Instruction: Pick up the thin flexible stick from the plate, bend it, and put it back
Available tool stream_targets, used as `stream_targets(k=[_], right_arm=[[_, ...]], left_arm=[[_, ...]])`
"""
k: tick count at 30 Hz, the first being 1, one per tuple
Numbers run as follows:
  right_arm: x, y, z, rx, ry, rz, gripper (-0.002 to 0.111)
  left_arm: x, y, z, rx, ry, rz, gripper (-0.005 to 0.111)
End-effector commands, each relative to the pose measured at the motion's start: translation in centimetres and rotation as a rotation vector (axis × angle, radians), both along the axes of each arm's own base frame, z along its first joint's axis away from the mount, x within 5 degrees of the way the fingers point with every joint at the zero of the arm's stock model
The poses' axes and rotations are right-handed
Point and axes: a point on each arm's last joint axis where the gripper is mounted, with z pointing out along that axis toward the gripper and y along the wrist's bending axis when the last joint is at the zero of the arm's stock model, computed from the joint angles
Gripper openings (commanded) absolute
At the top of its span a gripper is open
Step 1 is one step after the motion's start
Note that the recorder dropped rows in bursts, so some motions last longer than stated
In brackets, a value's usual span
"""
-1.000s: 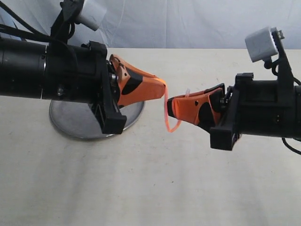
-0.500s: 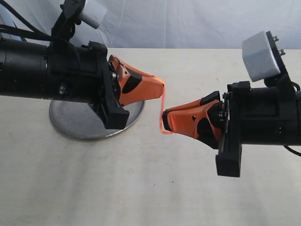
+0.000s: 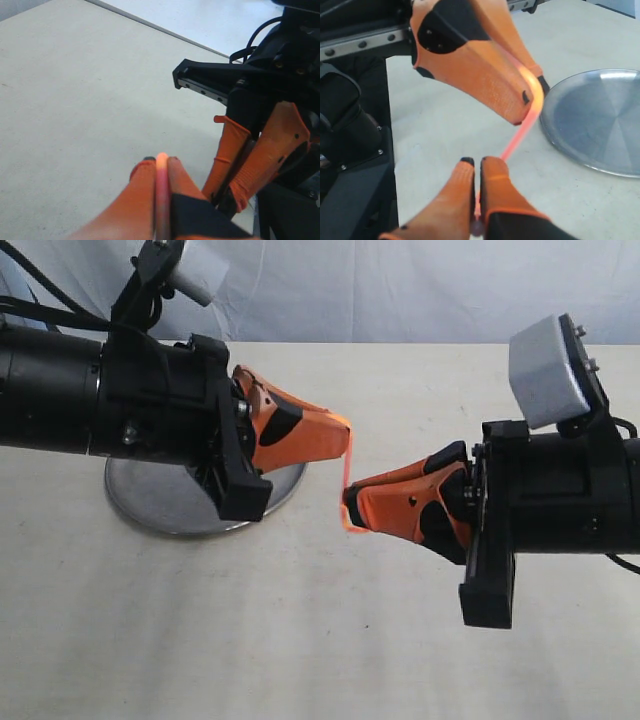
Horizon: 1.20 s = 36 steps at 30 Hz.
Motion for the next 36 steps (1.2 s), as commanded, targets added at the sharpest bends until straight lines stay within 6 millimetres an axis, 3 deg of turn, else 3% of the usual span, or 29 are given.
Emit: stream_targets(k=[1,8,18,24,30,34,36], right_arm=[[-0.2,0.2,0.5,0.019,-0.026,0.026,-0.001],[-0.4,0.3,0.6,0.026,-0.032,0.053,-0.001],[-0.4,2.6,-1.1,-0.057,-0.016,0.088,-0.001],[-0.3,2.8,-0.9,-0.030,-0.038,0.092,-0.001],[1.5,1.5,-1.9,-0.138,0.017,-0.157,-0.001],[2.3,0.9,-2.1,-0.143,0.067,-0.297,-0.001],[2.4,0.9,-1.9,-0.095,0.096,-0.320,-0.001]], left_arm=[[-0.7,-0.2,0.0,-0.021,0.038,-0.067,0.000],[-0.8,-0.3,0.0,-0.024,0.046,-0.077,0.000],[-1.4,-0.3,-0.1,-0.007,0.047,-0.147,0.000],[-1.1,-0.1,-0.5,0.042,0.018,-0.135,0.000],[1.3,0.9,-0.4,0.071,0.016,0.190,0.000],[0.9,1.6,-1.5,0.199,0.089,0.182,0.000],[0.3,2.0,-2.3,0.310,0.114,0.118,0.008]])
